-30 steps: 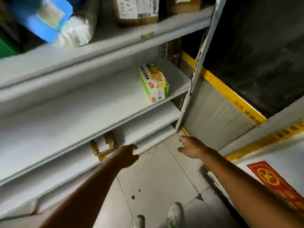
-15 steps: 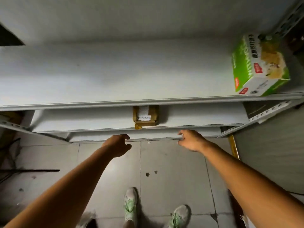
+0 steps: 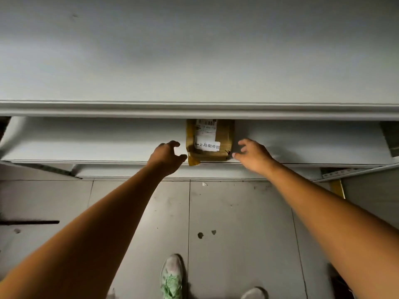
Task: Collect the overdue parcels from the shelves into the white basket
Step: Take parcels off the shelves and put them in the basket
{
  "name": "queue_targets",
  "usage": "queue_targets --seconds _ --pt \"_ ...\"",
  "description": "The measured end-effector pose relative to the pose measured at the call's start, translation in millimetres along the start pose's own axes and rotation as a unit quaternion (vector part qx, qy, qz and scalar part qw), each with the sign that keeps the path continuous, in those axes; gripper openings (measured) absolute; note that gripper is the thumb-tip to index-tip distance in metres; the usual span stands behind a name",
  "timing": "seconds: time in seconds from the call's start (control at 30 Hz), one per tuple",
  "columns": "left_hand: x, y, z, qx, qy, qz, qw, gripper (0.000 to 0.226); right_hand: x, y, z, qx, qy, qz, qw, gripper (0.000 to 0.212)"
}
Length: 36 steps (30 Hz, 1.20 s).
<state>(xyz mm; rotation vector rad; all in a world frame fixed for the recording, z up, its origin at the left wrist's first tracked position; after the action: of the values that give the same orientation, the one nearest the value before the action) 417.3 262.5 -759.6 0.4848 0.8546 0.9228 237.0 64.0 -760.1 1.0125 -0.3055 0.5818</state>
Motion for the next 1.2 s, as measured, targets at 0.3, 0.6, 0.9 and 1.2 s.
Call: queue_targets --seconds 0.3,0.6,0.9,1.2 --pt "-15 -79 -14 -0.032 0.162 -0.046 0.985 0.069 -6 -69 3 -0.081 -0.084 0.012 0.993 0.05" --pt "-7 -96 -31 0.031 0.355 -0.087 0.93 0.072 -5 -83 -11 -0.073 -0.208 0.069 0.973 0.055" --pt "-15 -28 -64 0.085 0.391 -0.082 0.913 0.065 -24 -22 -25 -0.013 -0.202 0.035 0.979 0.072" --pt "-68 95 -84 0.136 0.383 -0.075 0.91 0.063 -54 116 -3 -0.021 -0.215 -0.004 0.976 0.069"
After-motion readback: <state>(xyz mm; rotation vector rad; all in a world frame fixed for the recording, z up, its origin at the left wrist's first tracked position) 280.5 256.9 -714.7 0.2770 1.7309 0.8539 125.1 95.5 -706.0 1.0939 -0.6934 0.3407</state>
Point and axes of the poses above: each hand's wrist, its own y-axis away from the middle knuckle, its own z-axis out of the back of the hand, x = y × z, the point moved 8 cm from there along -y, towards the middle knuckle, and after that the axes turned 14 degrees about x, right-handed, at the moved point
